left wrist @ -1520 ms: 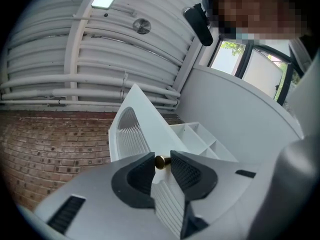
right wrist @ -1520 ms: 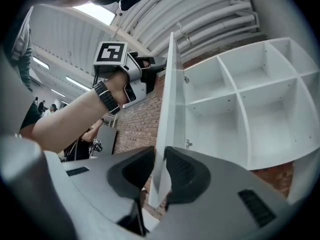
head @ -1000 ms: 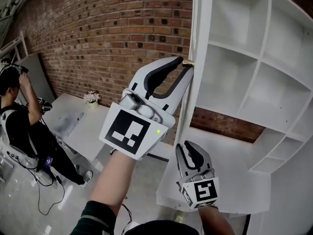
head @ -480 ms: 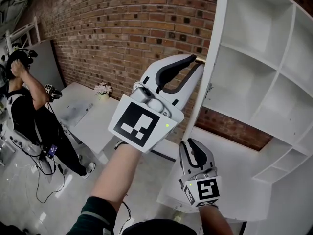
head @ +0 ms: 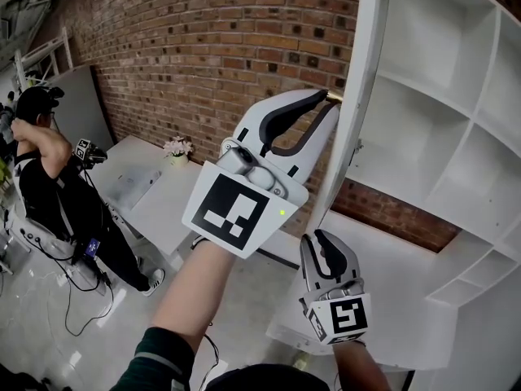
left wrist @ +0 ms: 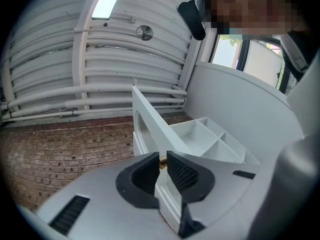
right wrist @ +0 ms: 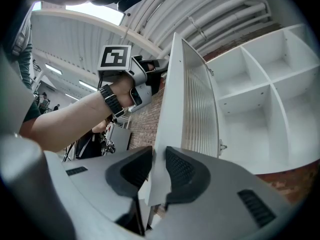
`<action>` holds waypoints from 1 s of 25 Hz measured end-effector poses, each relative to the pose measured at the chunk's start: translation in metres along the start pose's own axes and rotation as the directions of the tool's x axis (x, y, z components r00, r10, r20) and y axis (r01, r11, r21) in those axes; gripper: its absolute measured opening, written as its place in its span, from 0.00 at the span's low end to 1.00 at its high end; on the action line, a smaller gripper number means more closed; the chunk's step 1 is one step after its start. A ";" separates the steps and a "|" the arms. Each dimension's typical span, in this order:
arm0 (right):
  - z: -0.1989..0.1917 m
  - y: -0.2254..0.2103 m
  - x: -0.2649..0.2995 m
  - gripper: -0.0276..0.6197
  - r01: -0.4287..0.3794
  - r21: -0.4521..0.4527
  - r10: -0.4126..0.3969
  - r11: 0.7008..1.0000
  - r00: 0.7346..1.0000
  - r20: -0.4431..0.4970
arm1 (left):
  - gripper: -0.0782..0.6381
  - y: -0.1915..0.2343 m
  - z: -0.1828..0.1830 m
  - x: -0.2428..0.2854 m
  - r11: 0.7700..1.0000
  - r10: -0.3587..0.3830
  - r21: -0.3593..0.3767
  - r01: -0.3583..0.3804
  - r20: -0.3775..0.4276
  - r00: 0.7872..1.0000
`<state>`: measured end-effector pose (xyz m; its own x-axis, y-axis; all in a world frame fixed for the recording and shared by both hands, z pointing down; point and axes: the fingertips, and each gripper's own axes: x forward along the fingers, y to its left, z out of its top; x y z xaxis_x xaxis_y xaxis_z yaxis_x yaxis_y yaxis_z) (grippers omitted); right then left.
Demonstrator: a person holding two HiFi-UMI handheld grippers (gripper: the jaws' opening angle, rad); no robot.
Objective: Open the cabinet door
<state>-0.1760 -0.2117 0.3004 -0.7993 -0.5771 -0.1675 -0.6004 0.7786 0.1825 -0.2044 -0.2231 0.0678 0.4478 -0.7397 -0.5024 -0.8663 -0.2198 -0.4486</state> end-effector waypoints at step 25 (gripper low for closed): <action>-0.008 0.004 -0.036 0.09 0.048 0.006 -0.048 0.999 0.998 -0.029 | 0.13 -0.016 -0.034 -0.050 0.983 0.070 -0.165 -0.079 -0.060 0.996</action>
<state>-0.1495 -0.1900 0.3146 -0.7702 -0.6204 -0.1479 -0.6377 0.7515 0.1689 -0.2203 -0.2039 0.1253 0.3720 -0.7903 -0.4869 -0.9236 -0.2627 -0.2792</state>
